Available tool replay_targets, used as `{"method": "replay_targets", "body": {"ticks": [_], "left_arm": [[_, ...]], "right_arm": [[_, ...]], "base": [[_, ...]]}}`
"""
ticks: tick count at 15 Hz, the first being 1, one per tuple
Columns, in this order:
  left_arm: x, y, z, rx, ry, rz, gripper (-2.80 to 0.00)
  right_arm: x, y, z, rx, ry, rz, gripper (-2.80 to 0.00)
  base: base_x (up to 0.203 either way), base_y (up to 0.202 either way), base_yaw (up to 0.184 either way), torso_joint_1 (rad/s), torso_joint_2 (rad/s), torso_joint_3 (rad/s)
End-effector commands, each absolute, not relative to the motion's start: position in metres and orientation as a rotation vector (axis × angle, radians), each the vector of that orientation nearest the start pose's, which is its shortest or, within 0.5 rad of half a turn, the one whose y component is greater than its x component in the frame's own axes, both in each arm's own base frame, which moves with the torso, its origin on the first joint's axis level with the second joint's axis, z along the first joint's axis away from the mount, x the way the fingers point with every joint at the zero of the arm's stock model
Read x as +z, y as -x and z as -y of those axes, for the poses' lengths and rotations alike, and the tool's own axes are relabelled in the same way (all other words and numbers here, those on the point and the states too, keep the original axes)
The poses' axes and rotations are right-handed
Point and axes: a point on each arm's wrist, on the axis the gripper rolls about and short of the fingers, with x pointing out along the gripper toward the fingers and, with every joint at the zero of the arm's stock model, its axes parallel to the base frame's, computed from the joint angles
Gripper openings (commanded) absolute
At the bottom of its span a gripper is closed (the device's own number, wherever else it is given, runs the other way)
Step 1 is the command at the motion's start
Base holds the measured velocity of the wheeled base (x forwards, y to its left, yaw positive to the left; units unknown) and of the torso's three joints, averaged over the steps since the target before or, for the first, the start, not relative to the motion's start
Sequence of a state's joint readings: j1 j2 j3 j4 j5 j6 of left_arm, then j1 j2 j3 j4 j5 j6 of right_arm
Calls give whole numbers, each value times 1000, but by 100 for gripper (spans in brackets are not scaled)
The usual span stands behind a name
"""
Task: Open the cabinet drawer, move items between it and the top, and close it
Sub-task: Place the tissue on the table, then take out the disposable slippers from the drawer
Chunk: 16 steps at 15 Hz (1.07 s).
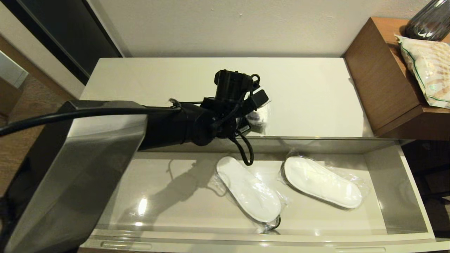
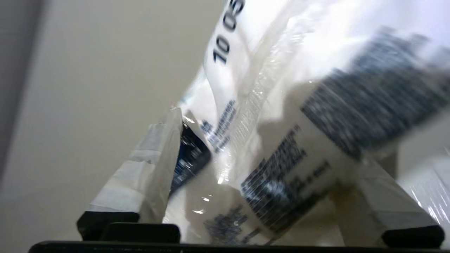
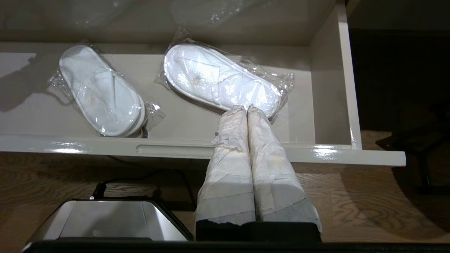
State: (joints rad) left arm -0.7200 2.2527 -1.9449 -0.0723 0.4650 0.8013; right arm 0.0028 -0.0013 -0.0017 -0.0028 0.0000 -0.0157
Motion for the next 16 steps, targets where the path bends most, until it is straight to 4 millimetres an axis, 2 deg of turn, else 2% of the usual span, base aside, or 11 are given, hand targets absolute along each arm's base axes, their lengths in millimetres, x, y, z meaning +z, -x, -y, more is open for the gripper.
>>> {"method": "replay_targets", "body": {"ticks": [1, 5, 8, 10, 12, 13, 16], "left_arm": [[234, -367, 303, -274, -906, -58, 0], [270, -348, 280, -268, -894, -66, 0], [289, -328, 265, -290, -859, -130, 0], [311, -305, 247, -298, -833, -160, 0], [319, -275, 224, -326, -819, -273, 0], [317, -261, 212, -335, -806, -356, -280], [320, -234, 175, -260, -659, -551, -280]], "right_arm": [[76, 23, 0, 3, 15, 6, -280], [76, 23, 0, 3, 16, 6, -280], [76, 23, 0, 3, 17, 6, -280], [76, 23, 0, 3, 17, 6, -280], [76, 23, 0, 3, 15, 6, -280], [76, 23, 0, 3, 18, 6, -280], [76, 23, 0, 3, 16, 6, -280]], "base": [[0, 0, 0, 0, 0, 0], [0, 0, 0, 0, 0, 0], [0, 0, 0, 0, 0, 0], [0, 0, 0, 0, 0, 0], [0, 0, 0, 0, 0, 0], [0, 0, 0, 0, 0, 0], [0, 0, 0, 0, 0, 0]]}}
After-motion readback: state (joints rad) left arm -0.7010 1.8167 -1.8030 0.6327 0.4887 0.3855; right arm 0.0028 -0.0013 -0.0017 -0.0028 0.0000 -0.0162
